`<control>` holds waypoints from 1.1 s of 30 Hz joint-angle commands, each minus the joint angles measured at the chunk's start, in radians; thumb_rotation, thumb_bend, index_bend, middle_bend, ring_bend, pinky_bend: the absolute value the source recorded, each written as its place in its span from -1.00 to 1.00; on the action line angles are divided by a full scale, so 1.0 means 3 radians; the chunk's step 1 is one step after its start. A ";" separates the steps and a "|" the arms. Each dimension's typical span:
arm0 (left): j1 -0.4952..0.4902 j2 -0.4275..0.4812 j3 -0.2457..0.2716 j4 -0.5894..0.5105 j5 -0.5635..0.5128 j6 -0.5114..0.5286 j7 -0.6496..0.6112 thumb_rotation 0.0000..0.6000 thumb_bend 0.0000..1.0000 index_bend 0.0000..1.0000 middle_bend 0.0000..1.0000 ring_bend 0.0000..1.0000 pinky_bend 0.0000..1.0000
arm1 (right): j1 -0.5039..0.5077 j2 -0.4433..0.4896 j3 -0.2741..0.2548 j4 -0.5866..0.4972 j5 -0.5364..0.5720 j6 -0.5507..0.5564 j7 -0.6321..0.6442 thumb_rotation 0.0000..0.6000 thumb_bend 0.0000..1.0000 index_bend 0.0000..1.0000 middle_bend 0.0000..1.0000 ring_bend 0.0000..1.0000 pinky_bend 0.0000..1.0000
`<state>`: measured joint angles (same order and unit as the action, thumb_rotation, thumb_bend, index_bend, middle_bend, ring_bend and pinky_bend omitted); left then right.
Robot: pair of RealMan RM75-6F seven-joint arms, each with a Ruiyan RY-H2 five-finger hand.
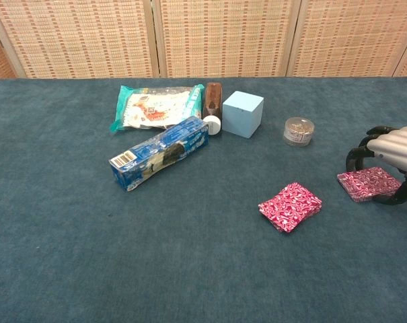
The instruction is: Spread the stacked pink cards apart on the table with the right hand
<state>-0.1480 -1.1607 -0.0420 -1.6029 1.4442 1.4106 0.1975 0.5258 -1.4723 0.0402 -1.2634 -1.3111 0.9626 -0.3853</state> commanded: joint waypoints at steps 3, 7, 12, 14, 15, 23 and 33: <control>0.0000 0.0001 0.0004 -0.0006 0.0008 0.0000 -0.0006 1.00 -0.13 -1.00 -1.00 -1.00 -1.00 | -0.0001 -0.0014 0.0002 0.0002 0.0005 0.0011 -0.0020 1.00 -0.64 -0.23 -0.26 -0.59 -1.00; 0.0002 0.0005 0.0006 -0.0010 0.0010 0.0004 -0.0009 1.00 -0.13 -1.00 -1.00 -1.00 -1.00 | -0.0004 -0.0038 0.0009 0.0009 0.0000 0.0036 -0.0025 1.00 -0.64 -0.14 -0.21 -0.58 -1.00; 0.0002 0.0009 0.0002 -0.0009 0.0009 0.0008 -0.0022 1.00 -0.13 -1.00 -1.00 -1.00 -1.00 | -0.0007 -0.0055 0.0017 0.0000 0.0016 0.0061 -0.0088 1.00 -0.64 0.12 -0.05 -0.41 -1.00; 0.0003 0.0013 0.0004 -0.0012 0.0013 0.0010 -0.0028 1.00 -0.13 -1.00 -1.00 -1.00 -1.00 | -0.0010 -0.0056 0.0021 -0.0014 0.0022 0.0078 -0.0120 1.00 -0.64 0.19 0.00 -0.37 -1.00; 0.0003 0.0015 0.0004 -0.0013 0.0013 0.0010 -0.0030 1.00 -0.13 -1.00 -1.00 -1.00 -1.00 | -0.0011 -0.0055 0.0024 -0.0022 0.0024 0.0087 -0.0136 1.00 -0.64 0.22 0.02 -0.35 -1.00; 0.0006 0.0011 0.0006 -0.0007 0.0017 0.0016 -0.0034 1.00 -0.13 -1.00 -1.00 -1.00 -1.00 | -0.0038 0.0036 0.0020 -0.0257 -0.0033 0.0233 -0.0290 1.00 -0.64 0.36 0.11 -0.26 -1.00; 0.0006 0.0014 0.0002 -0.0017 0.0006 0.0014 -0.0020 1.00 -0.13 -1.00 -1.00 -1.00 -1.00 | -0.0248 0.0390 -0.0306 -0.1025 -0.0489 0.0576 -0.0434 1.00 -0.64 0.36 0.11 -0.26 -1.00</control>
<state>-0.1458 -1.1563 -0.0413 -1.6080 1.4461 1.4150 0.1912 0.4695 -1.3862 -0.0180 -1.5256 -1.4257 1.1255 -0.5033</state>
